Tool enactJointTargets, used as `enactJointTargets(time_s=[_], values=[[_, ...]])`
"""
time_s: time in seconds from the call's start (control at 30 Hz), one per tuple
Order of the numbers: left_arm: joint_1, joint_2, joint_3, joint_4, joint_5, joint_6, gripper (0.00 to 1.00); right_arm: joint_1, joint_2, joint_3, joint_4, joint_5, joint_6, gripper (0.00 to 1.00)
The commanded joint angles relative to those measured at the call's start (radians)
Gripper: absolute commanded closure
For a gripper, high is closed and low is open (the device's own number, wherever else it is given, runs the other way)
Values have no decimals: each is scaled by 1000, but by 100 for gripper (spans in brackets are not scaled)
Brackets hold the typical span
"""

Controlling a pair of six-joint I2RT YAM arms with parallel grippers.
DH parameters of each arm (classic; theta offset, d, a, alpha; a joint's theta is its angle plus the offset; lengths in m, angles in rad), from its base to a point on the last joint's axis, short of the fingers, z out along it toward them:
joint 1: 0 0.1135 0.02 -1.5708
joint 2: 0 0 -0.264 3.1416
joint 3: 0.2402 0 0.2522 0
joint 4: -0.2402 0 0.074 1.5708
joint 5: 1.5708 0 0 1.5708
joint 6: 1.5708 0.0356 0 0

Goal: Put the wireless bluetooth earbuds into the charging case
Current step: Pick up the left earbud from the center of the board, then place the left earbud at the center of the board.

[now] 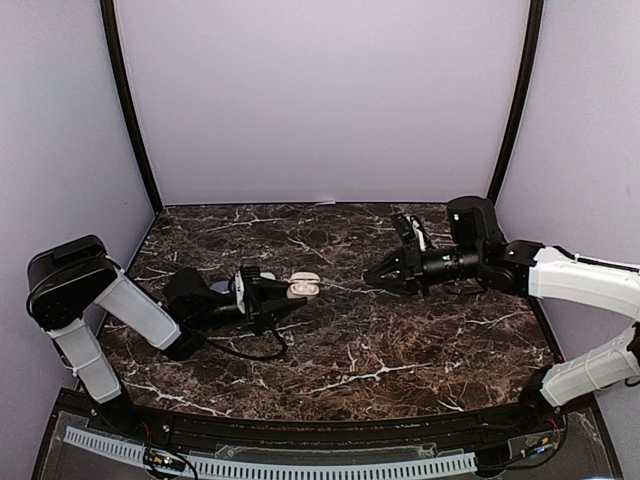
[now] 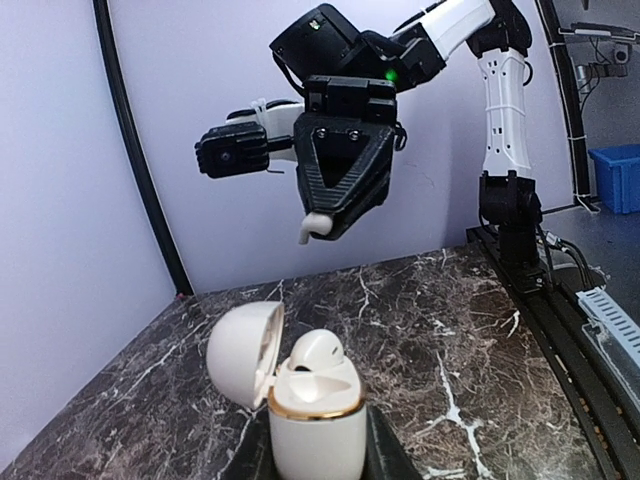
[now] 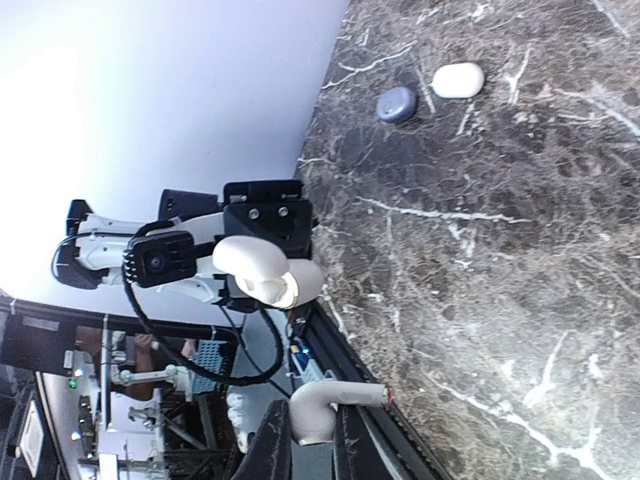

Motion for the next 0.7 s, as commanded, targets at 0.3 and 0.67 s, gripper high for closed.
enactJointTargets(time_s=[0.3,0.67], values=[[7,95,152,73,32,-7,96,81,72,-96,629,-103,430,96],[0,148,227,55,-2,20,96,99,183,-164,989,-117,704,97]])
